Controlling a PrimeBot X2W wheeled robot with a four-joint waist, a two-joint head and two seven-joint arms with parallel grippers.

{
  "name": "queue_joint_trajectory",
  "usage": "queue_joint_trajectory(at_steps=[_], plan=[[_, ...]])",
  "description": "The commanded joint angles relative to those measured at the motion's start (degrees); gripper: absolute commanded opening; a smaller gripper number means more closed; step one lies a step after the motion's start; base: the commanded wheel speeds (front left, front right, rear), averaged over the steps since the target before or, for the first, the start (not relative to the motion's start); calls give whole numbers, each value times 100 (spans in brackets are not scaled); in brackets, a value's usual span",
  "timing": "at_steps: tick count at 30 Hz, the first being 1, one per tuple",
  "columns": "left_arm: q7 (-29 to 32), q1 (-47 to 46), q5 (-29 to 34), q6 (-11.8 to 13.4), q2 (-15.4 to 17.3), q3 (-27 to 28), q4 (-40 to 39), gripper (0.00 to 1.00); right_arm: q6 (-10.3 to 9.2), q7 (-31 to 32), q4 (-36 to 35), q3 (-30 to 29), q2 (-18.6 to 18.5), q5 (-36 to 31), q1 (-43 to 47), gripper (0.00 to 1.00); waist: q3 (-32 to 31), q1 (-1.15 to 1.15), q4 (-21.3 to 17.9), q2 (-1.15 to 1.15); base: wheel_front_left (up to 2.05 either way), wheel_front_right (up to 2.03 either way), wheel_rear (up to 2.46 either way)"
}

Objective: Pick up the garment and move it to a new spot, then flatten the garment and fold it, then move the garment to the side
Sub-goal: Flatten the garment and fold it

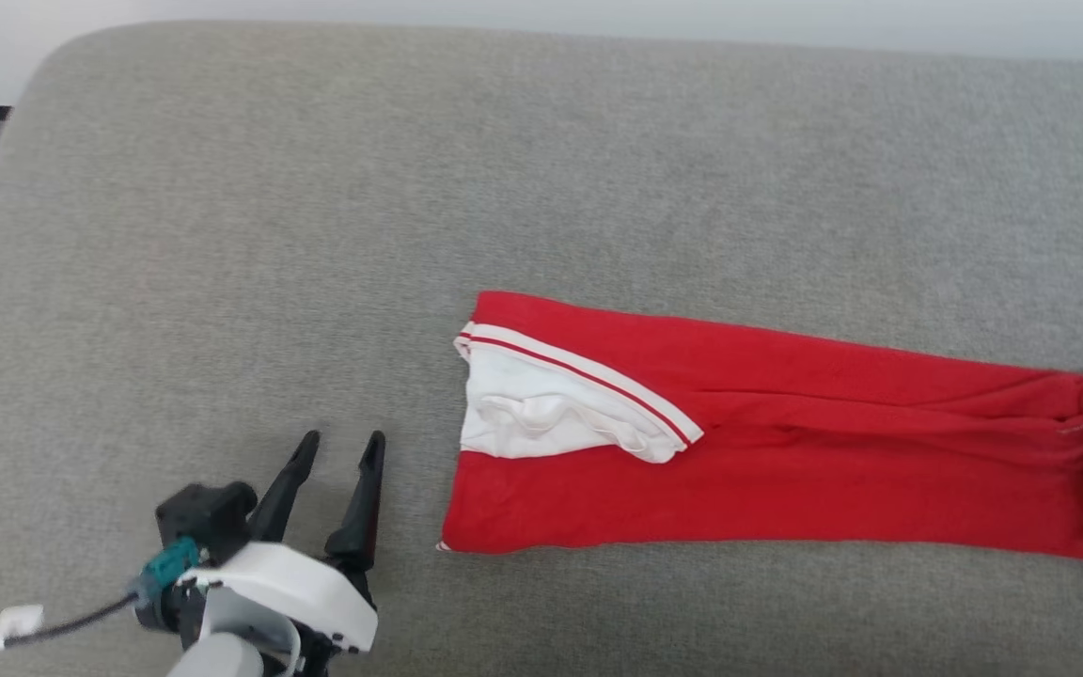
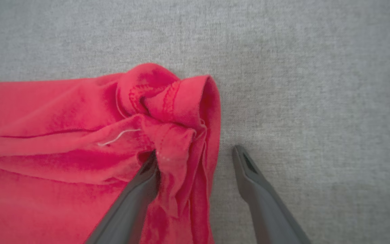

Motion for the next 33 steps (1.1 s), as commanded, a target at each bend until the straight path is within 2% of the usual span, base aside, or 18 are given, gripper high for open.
queue_joint_trajectory(at_steps=[1,7,12,13,14,15,21,33], plan=[[-29,93,153,-22,-137,141,-30,100,2,103,127,125,149,36,112,100,-80,0,80,-1,0,0,0],[-29,651,1876,-232,-735,1355,-396,100,9,137,394,200,245,32,137,100,-227,0,176,-1,0,0,0],[-29,891,2919,-415,-1037,1888,-688,100,15,196,555,220,340,50,65,100,-262,0,159,-1,0,0,0],[-29,923,3039,-445,-1106,1967,-723,100,15,200,578,212,357,53,38,69,-259,0,150,-1,0,0,0],[-29,949,3132,-478,-1148,2036,-751,100,14,165,619,157,380,64,-2,43,-252,0,137,-1,0,0,0],[-29,959,3204,-522,-1195,2113,-763,100,14,162,652,131,388,49,-44,2,-242,0,121,-1,0,0,0],[-29,938,3375,-759,-1399,2461,-743,100,-18,-11,739,-123,256,-28,-250,0,-183,0,-21,-1,0,0,0],[-29,843,3585,-910,-1580,2806,-874,100,-4,-343,947,-1598,-663,-111,-78,0,-103,0,-258,-1,0,0,0]])
